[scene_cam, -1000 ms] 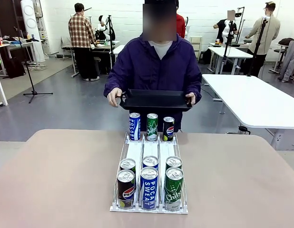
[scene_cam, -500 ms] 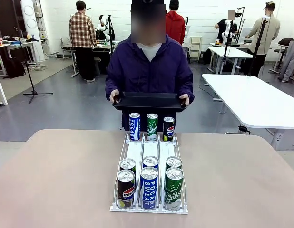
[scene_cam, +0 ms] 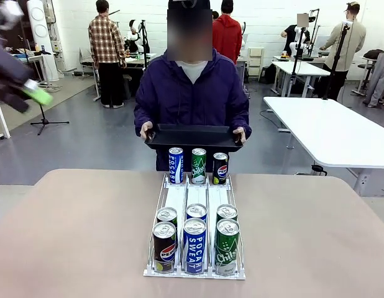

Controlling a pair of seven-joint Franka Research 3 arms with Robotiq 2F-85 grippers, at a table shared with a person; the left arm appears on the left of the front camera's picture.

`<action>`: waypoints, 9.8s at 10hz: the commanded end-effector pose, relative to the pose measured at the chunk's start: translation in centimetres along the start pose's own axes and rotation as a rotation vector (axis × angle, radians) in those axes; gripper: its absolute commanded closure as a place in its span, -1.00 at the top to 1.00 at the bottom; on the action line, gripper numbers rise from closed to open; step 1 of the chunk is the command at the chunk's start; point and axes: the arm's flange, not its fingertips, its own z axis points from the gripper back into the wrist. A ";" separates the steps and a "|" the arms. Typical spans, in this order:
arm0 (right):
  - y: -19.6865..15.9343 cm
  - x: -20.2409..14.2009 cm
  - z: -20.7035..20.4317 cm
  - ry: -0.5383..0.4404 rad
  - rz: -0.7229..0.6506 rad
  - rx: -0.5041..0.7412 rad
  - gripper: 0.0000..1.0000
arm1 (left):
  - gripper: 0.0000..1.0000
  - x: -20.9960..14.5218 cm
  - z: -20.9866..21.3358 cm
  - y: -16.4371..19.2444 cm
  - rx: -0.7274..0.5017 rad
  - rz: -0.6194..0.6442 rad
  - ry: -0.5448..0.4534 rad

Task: Retrieve and hand over the desired beverage to the person.
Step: Pick up a can of the same type that the person held from the Automatic Can Dispenser, then place the picked can on the Handle tray extended by the person.

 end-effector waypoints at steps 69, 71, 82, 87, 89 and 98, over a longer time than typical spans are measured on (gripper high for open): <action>0.0 0.0 -0.1 0.003 0.006 0.007 1.00 | -1.00 1.8 -38.8 -19.2 0.437 0.405 0.433; 0.0 0.0 -0.1 0.003 0.006 0.007 1.00 | -1.00 2.4 -37.6 -19.9 0.440 0.388 0.426; 0.0 0.0 -0.1 0.003 0.006 0.007 1.00 | 0.09 13.2 -13.8 -29.9 0.513 0.461 0.183; 0.0 0.0 -0.1 0.003 0.006 0.007 1.00 | 0.09 12.7 -14.0 -28.9 0.485 0.446 0.195; 0.0 0.0 -0.1 0.003 0.006 0.007 1.00 | 0.09 12.7 -14.0 -28.9 0.485 0.446 0.195; 0.0 0.0 -0.1 0.003 0.006 0.007 1.00 | 0.09 12.7 -14.0 -28.9 0.485 0.446 0.195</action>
